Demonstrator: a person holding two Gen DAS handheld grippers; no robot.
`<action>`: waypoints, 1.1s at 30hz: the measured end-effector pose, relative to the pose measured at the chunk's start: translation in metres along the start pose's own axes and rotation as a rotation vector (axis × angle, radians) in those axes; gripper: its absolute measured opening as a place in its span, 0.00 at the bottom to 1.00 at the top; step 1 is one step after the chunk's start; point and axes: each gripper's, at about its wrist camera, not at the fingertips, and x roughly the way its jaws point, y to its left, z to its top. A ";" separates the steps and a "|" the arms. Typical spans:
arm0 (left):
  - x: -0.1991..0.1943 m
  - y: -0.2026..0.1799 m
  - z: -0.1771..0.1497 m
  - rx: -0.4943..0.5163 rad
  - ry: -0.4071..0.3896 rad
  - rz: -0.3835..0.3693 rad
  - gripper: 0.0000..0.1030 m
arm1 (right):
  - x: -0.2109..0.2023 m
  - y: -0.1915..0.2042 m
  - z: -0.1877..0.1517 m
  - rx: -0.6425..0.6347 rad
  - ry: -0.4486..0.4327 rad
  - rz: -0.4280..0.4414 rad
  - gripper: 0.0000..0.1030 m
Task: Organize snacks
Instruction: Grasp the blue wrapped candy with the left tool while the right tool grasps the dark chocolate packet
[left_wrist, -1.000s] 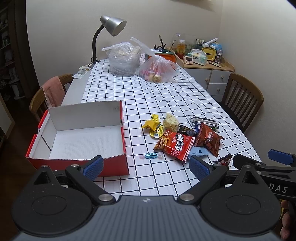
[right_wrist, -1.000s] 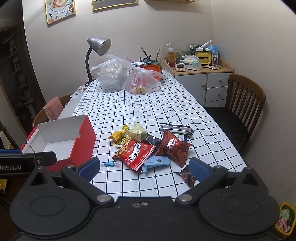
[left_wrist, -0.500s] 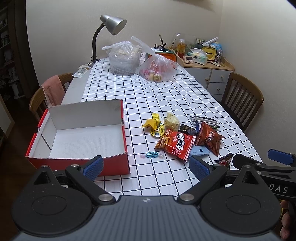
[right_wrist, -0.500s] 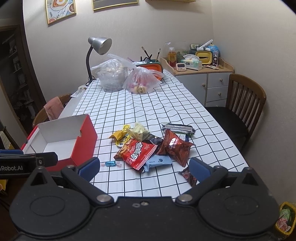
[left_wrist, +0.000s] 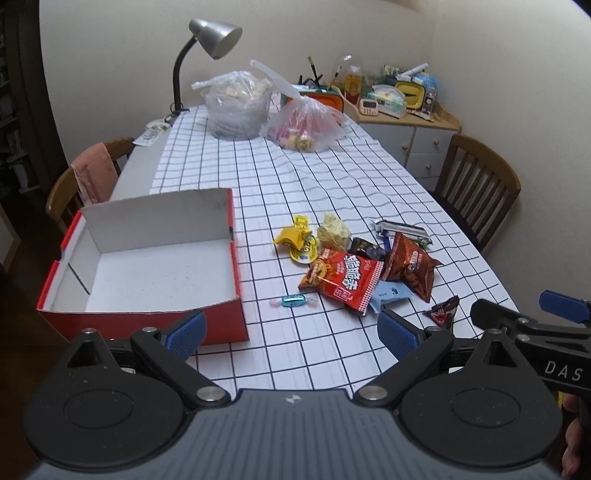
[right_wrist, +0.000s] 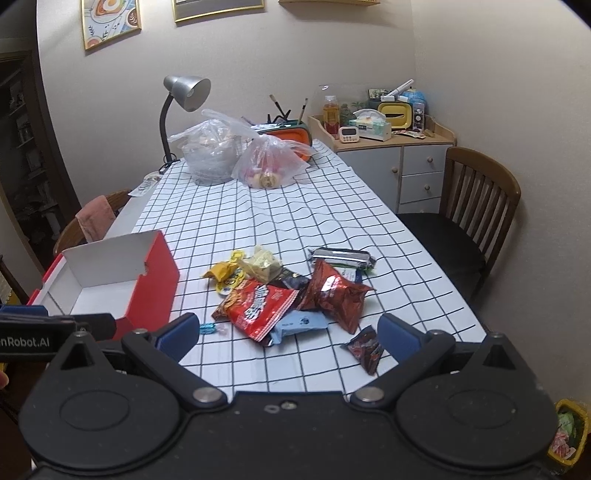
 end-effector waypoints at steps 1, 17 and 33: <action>0.003 -0.001 0.001 0.001 0.006 -0.001 0.97 | 0.003 -0.003 0.001 0.001 0.000 -0.002 1.00; 0.068 -0.013 0.010 0.036 0.080 0.004 0.96 | 0.072 -0.052 -0.004 -0.037 0.127 0.025 0.96; 0.132 -0.017 0.006 -0.028 0.117 0.086 0.80 | 0.141 -0.093 -0.023 -0.162 0.239 0.097 0.70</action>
